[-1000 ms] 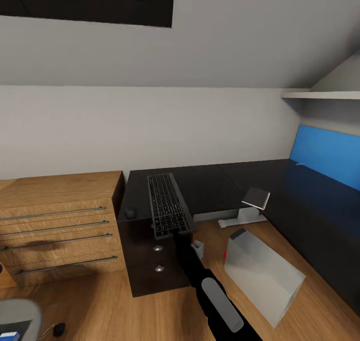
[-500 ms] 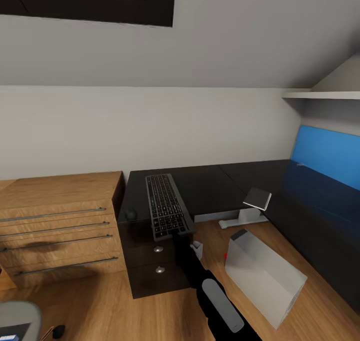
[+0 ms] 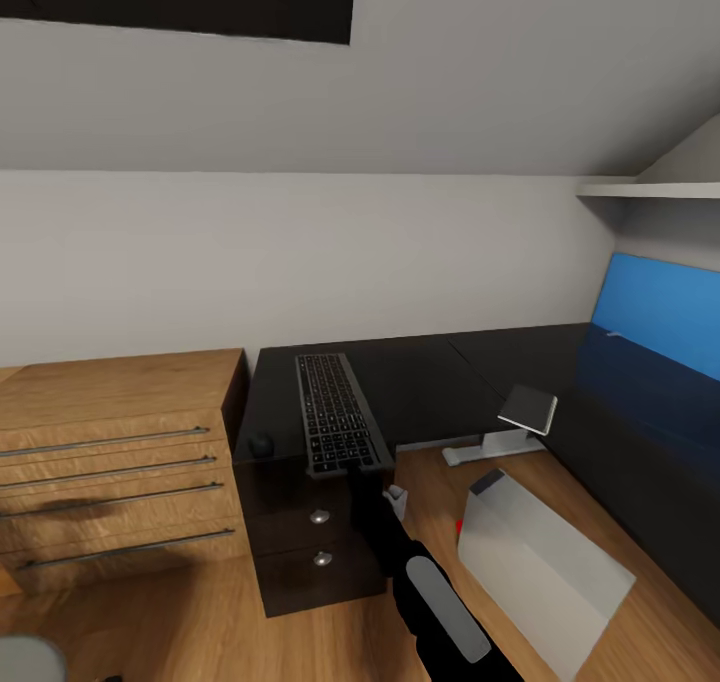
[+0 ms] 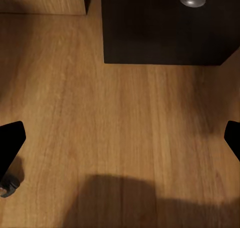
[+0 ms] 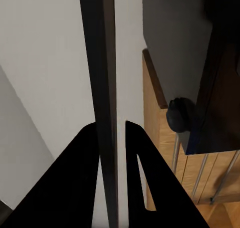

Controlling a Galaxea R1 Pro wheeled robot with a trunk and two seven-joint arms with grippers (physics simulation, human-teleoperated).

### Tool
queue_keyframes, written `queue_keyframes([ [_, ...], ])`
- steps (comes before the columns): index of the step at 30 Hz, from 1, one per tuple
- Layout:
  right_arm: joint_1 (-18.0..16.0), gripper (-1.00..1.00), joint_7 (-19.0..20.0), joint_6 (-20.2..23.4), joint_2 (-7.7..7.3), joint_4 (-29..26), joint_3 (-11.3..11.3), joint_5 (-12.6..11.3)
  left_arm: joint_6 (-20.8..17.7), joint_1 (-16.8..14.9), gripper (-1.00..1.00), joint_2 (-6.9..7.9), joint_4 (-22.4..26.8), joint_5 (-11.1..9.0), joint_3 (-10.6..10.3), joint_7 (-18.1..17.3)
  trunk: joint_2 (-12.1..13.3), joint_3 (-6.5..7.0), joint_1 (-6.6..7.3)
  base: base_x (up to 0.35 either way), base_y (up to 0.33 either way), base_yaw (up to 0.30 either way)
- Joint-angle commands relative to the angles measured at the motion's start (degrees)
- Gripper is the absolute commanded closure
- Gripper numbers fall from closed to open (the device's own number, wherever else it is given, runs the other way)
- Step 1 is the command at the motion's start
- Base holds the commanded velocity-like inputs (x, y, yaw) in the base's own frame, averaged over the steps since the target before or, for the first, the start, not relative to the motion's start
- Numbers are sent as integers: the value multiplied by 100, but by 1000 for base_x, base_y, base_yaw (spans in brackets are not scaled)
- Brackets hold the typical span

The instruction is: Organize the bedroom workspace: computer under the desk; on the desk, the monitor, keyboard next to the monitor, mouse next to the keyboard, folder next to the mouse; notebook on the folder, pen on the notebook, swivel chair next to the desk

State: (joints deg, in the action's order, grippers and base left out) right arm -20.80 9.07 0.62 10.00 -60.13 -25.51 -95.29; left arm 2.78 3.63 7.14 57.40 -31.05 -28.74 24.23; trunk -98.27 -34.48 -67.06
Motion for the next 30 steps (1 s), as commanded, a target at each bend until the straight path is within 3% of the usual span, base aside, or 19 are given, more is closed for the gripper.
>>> queue_keyframes([
  [1, -3, 100, 42, 8, 0, 3, -3, -72, 31, -3, -100, 7, 8, -59, -26, 36, -2, -4, 0, 44, 1, 0],
  [26, -8, 100, -75, 16, 0, 203, -21, -78, 29, -3, -100, -10, -1, -59, -70, 40, -2, -4, 0, 95, 7, 0],
  [27, -10, -100, -75, 16, 0, 203, -21, -76, 29, -3, -100, -10, -1, -59, -66, 39, -2, -4, 0, 3, 0, 0],
  [30, -10, -100, -79, 17, 0, 203, -21, -71, 29, -3, -100, -10, -1, -59, -65, 39, -2, -4, 0, 1, 0, 0],
])
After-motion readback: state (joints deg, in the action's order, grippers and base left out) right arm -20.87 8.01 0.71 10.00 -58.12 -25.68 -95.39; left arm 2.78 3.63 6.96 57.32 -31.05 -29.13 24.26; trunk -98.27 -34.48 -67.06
